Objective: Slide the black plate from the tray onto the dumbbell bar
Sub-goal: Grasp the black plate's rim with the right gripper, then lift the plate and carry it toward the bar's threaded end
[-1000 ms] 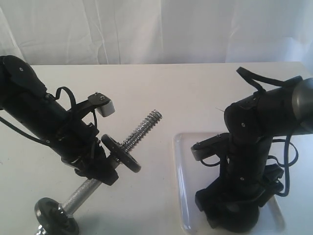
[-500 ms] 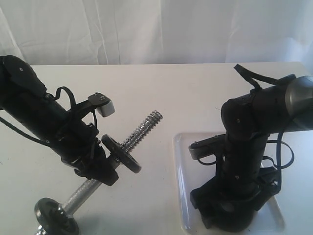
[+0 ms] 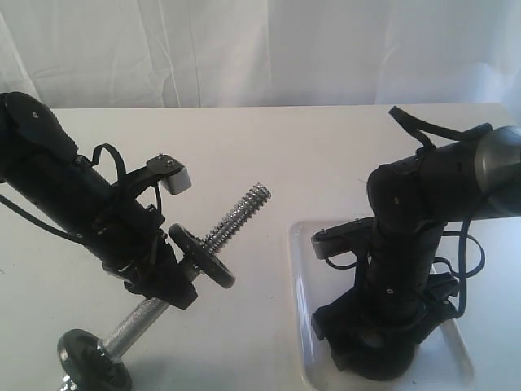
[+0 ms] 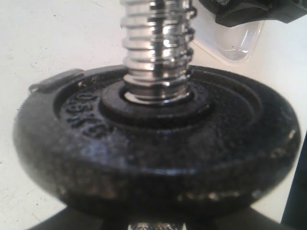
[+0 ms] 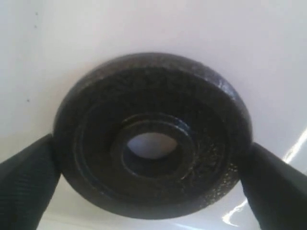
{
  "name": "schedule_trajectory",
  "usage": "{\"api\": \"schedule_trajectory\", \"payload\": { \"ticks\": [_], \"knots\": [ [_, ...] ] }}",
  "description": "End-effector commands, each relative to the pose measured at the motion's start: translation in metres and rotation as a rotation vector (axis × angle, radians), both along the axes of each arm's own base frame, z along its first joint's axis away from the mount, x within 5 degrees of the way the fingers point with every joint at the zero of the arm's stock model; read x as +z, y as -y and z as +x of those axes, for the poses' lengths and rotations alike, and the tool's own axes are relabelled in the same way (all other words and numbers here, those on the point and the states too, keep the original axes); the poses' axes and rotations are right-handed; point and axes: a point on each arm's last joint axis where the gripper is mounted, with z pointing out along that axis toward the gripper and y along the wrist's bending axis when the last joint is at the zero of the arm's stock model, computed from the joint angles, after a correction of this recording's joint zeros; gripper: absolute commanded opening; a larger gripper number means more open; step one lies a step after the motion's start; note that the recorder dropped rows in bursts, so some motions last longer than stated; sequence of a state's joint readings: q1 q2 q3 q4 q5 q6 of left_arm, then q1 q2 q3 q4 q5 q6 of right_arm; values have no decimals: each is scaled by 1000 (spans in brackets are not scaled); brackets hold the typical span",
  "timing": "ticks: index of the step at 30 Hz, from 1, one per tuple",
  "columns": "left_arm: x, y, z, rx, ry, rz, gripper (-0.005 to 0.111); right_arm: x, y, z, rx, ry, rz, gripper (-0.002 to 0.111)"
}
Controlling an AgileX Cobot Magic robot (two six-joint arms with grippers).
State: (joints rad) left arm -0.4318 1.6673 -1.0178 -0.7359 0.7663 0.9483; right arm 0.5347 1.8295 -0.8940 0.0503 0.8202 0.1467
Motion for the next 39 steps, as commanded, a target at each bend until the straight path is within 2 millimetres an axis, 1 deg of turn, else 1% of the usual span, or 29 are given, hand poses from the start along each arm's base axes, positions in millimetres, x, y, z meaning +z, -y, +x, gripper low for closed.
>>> {"api": "schedule_trajectory", "payload": {
  "ticks": [1, 3, 5, 6, 9, 13, 18, 21, 24, 27, 31, 33, 34, 39],
  "knots": [
    [30, 8, -9, 19, -64, -153, 0, -42, -5, 5, -10, 73, 52, 38],
    [30, 8, -9, 19, -64, -153, 0, -42, -5, 6, -3, 77, 50, 18],
    [30, 8, -9, 19, -64, -153, 0, -37, -7, 9, 0, 80, 51, 1],
    [30, 8, -9, 19, -64, -153, 0, -35, -7, 10, 0, 83, 52, 0],
    [30, 8, -9, 20, -64, -154, 0, -17, -12, 18, 2, 130, 75, 0],
    [30, 8, -9, 20, -64, -154, 0, 15, -15, 29, 36, 225, 99, 0],
    [30, 8, -9, 20, -64, -154, 0, 62, -17, 40, 82, 339, 109, 0],
    [30, 8, -9, 20, -64, -154, 0, 87, -14, 44, 101, 404, 104, 0],
    [30, 8, -9, 20, -64, -154, 0, 105, -8, 46, 87, 443, 108, 0],
    [30, 8, -10, 16, -64, -153, 0, 121, 1, 49, 54, 485, 121, 0],
    [30, 8, -10, 12, -62, -154, 0, 135, 17, 50, 2, 521, 138, 0],
    [30, 8, -10, 2, -59, -156, 0, 142, 25, 49, -35, 517, 174, 0],
    [30, 8, -11, -11, -55, -158, 0, 145, 29, 50, -26, 515, 189, 0],
    [31, 8, -13, -84, -29, -171, 0, 160, 35, 50, 10, 395, 480, 0]
  ]
}}
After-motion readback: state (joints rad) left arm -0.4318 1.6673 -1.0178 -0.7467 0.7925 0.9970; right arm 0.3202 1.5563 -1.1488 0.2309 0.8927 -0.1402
